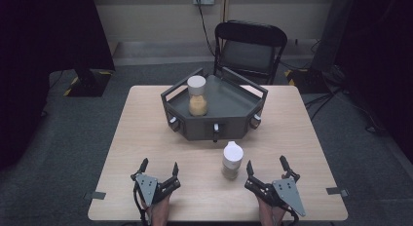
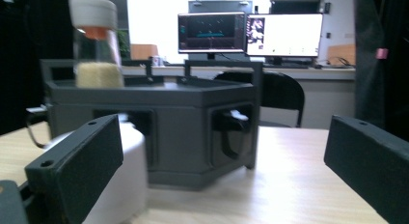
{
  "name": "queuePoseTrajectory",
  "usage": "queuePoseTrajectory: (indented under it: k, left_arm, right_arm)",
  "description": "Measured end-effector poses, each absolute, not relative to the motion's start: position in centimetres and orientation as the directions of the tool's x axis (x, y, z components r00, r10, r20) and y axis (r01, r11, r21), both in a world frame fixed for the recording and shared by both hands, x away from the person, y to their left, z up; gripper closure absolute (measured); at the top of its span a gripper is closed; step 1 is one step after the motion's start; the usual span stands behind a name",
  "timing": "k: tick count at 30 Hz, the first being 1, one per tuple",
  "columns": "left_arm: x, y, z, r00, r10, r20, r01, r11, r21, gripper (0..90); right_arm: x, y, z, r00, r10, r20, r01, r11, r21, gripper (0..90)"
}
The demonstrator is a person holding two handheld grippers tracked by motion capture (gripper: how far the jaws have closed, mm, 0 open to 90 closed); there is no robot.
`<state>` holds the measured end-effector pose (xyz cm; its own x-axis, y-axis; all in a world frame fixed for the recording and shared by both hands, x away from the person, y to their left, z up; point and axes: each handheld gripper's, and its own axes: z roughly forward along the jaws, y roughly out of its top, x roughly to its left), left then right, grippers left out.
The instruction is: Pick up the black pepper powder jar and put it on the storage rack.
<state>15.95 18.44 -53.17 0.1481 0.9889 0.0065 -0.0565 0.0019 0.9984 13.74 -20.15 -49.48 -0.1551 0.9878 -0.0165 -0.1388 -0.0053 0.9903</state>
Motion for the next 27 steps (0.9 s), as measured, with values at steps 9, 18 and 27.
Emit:
queuePoseTrajectory:
  k: [9,18,27]
  left_arm:
    - [15.9,18.4,-53.2,0.146,0.989,0.007,-0.056,0.002,0.998,0.2]
    - [15.9,18.5,-53.2,0.15,0.989,0.006,-0.056,0.002,0.998,0.2]
    - [15.9,18.5,-53.2,0.15,0.989,0.007,-0.056,0.002,0.998,0.2]
  right_arm:
    - [14.4,-18.9,-48.4,-0.202,0.979,-0.026,-0.157,-0.006,0.988,0.0]
    - [15.6,-17.6,-47.3,-0.263,0.965,-0.01,-0.14,-0.028,0.99,0.0]
    - [16.6,-16.2,-47.2,-0.271,0.962,-0.021,-0.113,-0.01,0.994,0.0]
